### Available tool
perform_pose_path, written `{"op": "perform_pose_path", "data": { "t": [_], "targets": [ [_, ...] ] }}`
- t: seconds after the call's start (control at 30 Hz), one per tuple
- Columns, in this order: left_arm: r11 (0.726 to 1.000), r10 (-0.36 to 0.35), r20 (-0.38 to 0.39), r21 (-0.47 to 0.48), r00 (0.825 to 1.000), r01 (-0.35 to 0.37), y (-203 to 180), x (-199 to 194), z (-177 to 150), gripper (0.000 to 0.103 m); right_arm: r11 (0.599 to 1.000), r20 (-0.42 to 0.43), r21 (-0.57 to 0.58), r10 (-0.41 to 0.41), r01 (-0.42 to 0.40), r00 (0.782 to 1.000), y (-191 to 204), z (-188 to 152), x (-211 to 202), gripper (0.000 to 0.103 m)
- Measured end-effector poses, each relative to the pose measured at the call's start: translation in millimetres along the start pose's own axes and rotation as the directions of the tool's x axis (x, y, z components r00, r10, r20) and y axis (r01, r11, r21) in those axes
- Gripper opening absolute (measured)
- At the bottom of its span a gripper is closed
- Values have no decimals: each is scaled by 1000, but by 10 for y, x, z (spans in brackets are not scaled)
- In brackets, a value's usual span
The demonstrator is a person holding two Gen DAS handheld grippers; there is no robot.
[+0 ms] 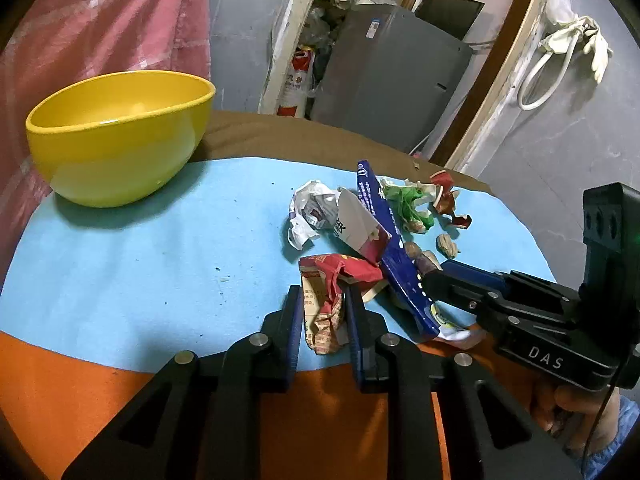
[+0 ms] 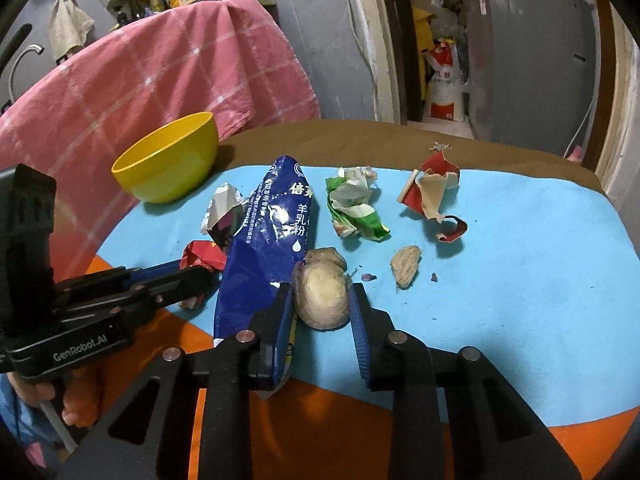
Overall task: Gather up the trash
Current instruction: 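Grasp the peanut shell with the right gripper while the left grasps the red wrapper, then carry both items over the blue basin and open both grippers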
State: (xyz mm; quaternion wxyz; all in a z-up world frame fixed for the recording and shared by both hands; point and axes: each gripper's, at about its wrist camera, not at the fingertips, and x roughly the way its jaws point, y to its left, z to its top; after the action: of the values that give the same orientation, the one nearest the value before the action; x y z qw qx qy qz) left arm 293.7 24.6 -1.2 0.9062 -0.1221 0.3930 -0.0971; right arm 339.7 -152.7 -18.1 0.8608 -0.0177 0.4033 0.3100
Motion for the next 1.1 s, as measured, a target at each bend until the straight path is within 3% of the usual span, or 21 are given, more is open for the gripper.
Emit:
{"op": "perform_pose_path", "data": {
  "t": [0.23,0.4,0.63,0.73,0.9,1.0,1.1],
  "targets": [
    [999,39,41,-30,998,-38,27,-130,-59,16,1000,82,7,-26,26,996,12,-30,-126,25],
    [997,71,109,7,991,-73,-57,-307,-115,16,999,187,-10,-47,50,981,48,-91,-311,25],
    [990,83,305,81,949,-113,-404,-670,-163,16,996,340,-22,-78,91,937,78,-172,-624,25],
    [991,52,355,99,933,-92,-566,-757,-117,16,992,422,-22,-106,127,900,69,-205,-830,25],
    [989,-4,408,139,913,-58,-877,-827,-37,16,981,564,15,-168,194,809,-2,-282,-1239,25],
    [984,-44,435,175,899,-36,-1120,-838,-4,16,973,610,44,-205,225,765,-100,-344,-1429,25],
    [978,-87,435,207,896,-5,-1325,-799,49,16,965,641,88,-245,247,728,-228,-423,-1602,25]
  ]
}}
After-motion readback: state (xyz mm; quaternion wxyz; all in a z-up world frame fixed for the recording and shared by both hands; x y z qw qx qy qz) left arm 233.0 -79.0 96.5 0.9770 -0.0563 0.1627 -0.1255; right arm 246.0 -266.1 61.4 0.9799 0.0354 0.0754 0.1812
